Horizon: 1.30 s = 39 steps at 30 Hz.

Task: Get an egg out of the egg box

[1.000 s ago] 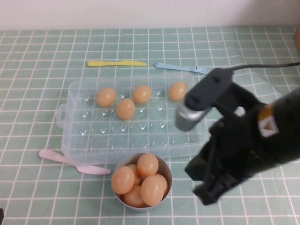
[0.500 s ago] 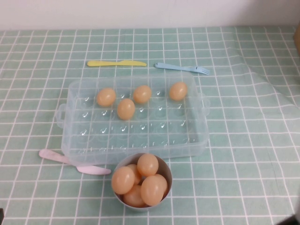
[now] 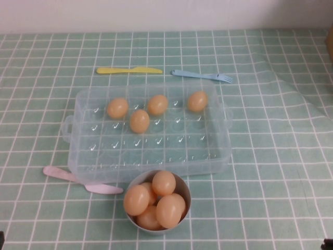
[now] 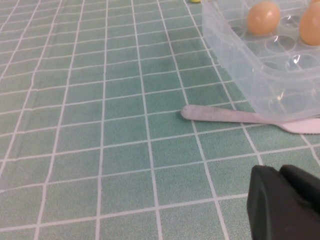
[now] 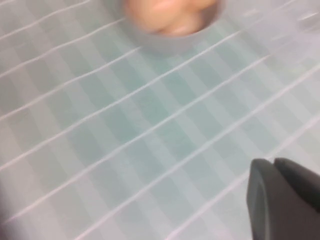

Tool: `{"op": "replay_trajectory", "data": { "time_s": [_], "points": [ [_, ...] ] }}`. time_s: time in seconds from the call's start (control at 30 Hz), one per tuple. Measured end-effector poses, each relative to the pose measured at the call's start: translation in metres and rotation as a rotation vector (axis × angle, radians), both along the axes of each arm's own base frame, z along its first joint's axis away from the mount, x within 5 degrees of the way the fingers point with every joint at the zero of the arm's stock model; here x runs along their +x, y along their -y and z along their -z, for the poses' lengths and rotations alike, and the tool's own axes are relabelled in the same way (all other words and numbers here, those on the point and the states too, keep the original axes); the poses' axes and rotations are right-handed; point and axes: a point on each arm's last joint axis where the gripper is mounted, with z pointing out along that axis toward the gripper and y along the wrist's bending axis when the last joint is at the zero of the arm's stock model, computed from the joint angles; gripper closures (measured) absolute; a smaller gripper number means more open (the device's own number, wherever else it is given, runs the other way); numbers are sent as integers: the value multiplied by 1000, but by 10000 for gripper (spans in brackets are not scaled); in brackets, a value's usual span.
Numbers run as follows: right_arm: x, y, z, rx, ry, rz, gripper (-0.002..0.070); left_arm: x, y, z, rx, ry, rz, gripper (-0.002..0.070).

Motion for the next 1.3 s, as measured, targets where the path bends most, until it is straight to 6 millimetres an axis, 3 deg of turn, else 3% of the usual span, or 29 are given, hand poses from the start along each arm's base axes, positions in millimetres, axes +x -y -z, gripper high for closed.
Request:
{"op": "replay_trajectory", "data": {
  "time_s": [0.27, 0.5, 0.7, 0.97, 1.3],
  "points": [
    [1, 38, 46, 159, 366, 337, 694, 0, 0, 0, 0, 0, 0, 675],
    [-6, 52, 70, 387, 512, 589, 694, 0, 0, 0, 0, 0, 0, 675],
    [-5, 55, 80, 392, 499, 653, 694, 0, 0, 0, 0, 1, 0, 675],
    [-9, 52, 99, 321, 285, 654, 694, 0, 0, 0, 0, 1, 0, 675],
    [-10, 52, 101, 310, 256, 658, 694, 0, 0, 0, 0, 1, 0, 675]
  ]
}}
